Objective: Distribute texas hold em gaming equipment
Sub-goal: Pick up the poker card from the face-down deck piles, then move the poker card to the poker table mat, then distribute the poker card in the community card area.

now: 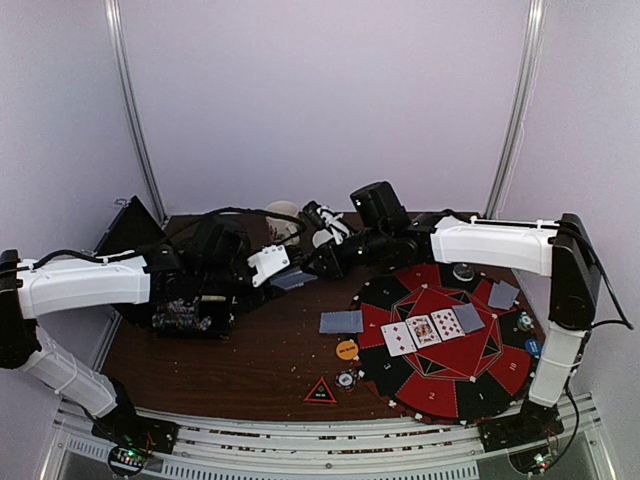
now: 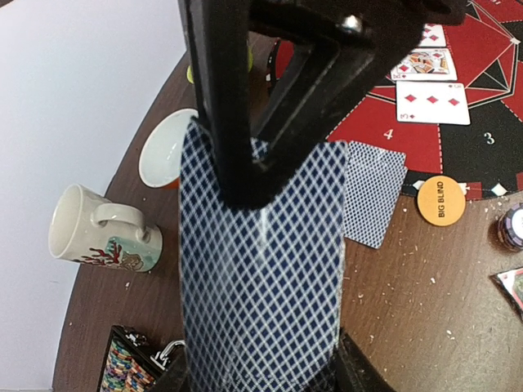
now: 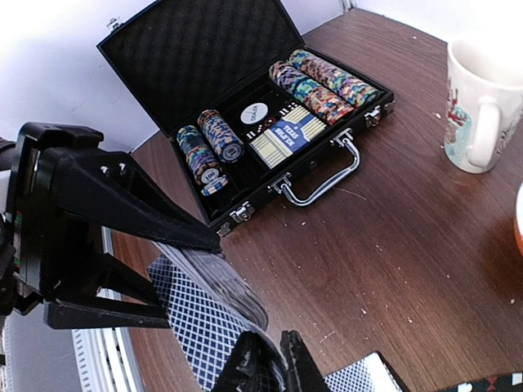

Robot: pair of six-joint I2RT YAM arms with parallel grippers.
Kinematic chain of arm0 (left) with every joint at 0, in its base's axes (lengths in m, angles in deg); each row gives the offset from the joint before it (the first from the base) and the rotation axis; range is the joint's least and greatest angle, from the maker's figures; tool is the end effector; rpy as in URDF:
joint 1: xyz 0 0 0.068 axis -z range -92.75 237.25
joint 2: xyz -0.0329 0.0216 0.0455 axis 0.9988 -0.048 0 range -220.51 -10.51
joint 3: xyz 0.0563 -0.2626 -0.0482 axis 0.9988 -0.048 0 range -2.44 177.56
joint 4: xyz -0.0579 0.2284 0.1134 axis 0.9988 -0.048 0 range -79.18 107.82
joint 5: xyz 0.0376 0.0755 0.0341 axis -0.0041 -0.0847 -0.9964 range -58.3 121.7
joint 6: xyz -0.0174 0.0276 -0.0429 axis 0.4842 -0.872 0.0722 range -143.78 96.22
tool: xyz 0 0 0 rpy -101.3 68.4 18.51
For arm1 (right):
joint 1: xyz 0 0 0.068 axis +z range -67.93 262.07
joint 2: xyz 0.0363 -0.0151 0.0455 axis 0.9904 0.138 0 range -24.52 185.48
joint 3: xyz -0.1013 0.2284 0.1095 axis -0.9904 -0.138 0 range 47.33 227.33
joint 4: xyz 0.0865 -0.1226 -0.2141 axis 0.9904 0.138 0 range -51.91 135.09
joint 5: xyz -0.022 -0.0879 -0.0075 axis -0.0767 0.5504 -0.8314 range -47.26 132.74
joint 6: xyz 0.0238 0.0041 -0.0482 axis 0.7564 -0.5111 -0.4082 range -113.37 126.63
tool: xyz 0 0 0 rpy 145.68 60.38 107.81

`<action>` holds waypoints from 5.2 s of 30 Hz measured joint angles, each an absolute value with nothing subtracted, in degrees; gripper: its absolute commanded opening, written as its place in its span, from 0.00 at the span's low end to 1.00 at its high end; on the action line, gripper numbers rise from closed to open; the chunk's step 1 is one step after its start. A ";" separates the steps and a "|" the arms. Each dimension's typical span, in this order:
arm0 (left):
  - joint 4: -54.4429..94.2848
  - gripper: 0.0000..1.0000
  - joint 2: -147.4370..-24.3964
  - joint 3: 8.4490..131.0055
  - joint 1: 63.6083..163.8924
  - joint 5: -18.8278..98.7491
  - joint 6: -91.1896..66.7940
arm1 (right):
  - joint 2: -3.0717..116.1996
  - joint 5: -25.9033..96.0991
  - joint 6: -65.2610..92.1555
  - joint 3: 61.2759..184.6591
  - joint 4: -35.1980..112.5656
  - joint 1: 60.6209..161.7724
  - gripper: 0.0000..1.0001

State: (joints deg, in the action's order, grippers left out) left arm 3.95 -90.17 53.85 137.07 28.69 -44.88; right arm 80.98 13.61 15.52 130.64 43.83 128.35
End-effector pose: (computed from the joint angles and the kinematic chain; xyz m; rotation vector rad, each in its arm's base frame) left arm 0.2005 -0.2346 0.2649 1.2691 1.8318 -0.2175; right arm 0.2867 0.3247 0.2817 -1.0103 1.9343 1.0972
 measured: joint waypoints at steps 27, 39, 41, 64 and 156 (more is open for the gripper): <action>4.06 0.44 -90.17 53.83 137.18 29.02 -44.88 | 43.56 23.21 38.80 93.75 42.25 90.80 0.00; 4.06 0.44 -90.17 53.83 137.25 29.17 -44.88 | 25.77 27.36 59.03 63.10 44.02 69.38 0.00; 4.06 0.44 -90.17 53.83 137.25 29.17 -44.88 | 25.85 27.41 59.58 63.06 44.13 69.19 0.00; 4.04 0.44 -90.23 53.83 137.25 29.13 -44.88 | 28.10 27.95 60.76 68.20 47.08 66.61 0.00; 4.04 0.44 -90.23 53.83 137.36 28.93 -44.92 | 38.90 24.91 56.54 64.63 36.20 70.50 0.00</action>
